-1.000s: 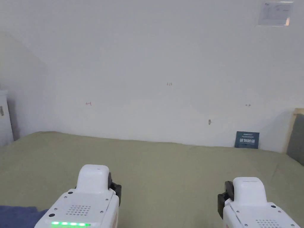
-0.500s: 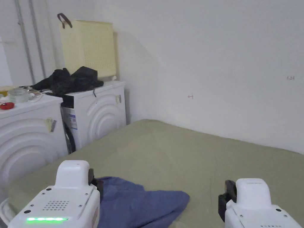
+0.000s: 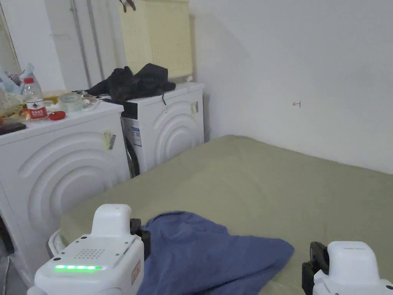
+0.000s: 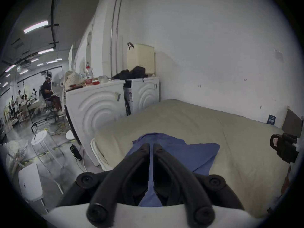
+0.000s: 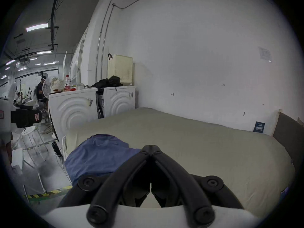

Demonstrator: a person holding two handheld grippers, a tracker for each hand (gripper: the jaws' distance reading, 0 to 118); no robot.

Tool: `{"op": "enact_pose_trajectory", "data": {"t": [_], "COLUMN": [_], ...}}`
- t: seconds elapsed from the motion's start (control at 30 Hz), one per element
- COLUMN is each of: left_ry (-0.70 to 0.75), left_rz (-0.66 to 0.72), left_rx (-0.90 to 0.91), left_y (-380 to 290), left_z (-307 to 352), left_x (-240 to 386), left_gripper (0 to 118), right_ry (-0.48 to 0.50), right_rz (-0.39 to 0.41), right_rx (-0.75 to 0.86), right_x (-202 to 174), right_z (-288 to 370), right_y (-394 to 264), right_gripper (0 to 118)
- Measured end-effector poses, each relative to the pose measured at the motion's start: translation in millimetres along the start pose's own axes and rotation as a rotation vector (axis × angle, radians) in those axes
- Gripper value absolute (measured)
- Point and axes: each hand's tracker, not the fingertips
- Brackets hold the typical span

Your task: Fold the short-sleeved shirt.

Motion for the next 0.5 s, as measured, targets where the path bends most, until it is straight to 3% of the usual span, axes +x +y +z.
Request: {"op": "enact_pose_trajectory", "data": {"t": [0.3, 0.5], "left_ry": [-0.182, -0.256], "left_rz": [-0.025, -0.13], "left_rx": [-0.373, -0.54], "left_y": [-54, -77], "left_z": [-136, -207], "left_x": [39, 70], "left_gripper": [6, 6], "right_ry": [-0.012, -0.042], "right_rz": [0.034, 0.038], "right_rx": [-0.17, -0.281], "right_x": [8, 28], "right_z": [-20, -39], "right_y": [-53, -92], "right_gripper": [0, 0]}}
